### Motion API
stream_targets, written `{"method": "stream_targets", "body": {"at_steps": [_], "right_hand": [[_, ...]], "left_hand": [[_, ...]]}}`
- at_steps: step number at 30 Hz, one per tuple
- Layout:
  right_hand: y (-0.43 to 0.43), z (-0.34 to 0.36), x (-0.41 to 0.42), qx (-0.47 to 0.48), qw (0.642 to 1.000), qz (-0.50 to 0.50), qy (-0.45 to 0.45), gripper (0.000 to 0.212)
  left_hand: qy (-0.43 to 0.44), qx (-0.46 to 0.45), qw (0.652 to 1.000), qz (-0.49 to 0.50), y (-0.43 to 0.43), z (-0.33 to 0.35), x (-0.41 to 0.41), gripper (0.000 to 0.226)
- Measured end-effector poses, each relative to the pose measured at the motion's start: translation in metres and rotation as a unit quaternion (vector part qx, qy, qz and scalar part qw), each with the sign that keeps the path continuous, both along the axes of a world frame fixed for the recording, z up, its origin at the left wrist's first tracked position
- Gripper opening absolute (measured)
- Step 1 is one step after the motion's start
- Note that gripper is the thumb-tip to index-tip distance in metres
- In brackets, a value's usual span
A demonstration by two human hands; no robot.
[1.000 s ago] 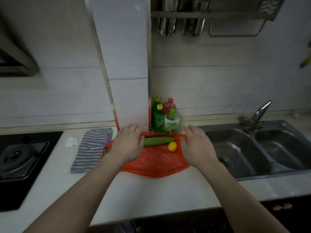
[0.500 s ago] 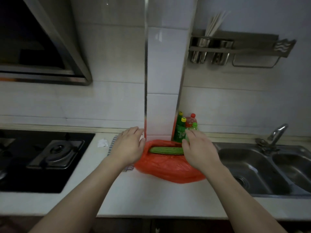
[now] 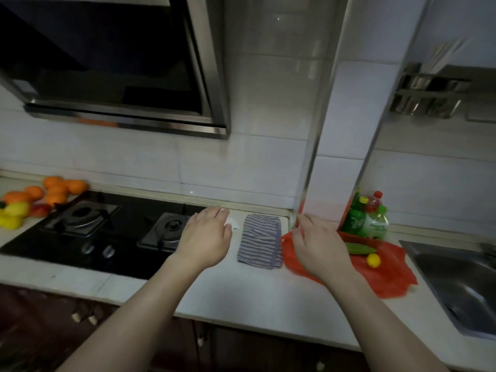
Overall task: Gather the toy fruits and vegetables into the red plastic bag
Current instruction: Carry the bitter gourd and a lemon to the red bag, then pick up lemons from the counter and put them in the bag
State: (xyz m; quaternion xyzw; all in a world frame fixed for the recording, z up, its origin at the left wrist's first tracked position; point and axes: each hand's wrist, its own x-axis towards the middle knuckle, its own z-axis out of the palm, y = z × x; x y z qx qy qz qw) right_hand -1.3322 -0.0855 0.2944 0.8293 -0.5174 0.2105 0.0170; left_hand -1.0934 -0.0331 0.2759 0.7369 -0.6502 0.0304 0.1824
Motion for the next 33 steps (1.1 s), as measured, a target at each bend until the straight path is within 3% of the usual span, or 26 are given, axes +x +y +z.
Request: {"method": "stream_targets", "body": {"at_steps": [13, 22, 33], "right_hand": [[-0.035, -0.004, 0.105, 0.014, 0.996, 0.093, 0.002, 0.043], [-0.076, -0.015, 0.187, 0.039, 0.977, 0.212, -0.002, 0.046], [-0.029, -0.009, 0.311, 0.017, 0.956, 0.293, 0.012, 0.050]], "left_hand": [[0.008, 0.004, 0.993, 0.116, 0.018, 0.005, 0.088, 0.049], [-0.016, 0.016, 0.972, 0.236, 0.031, 0.009, 0.156, 0.051], [0.003, 0.004, 0.950, 0.313, 0.108, 0.007, 0.248, 0.049]]}}
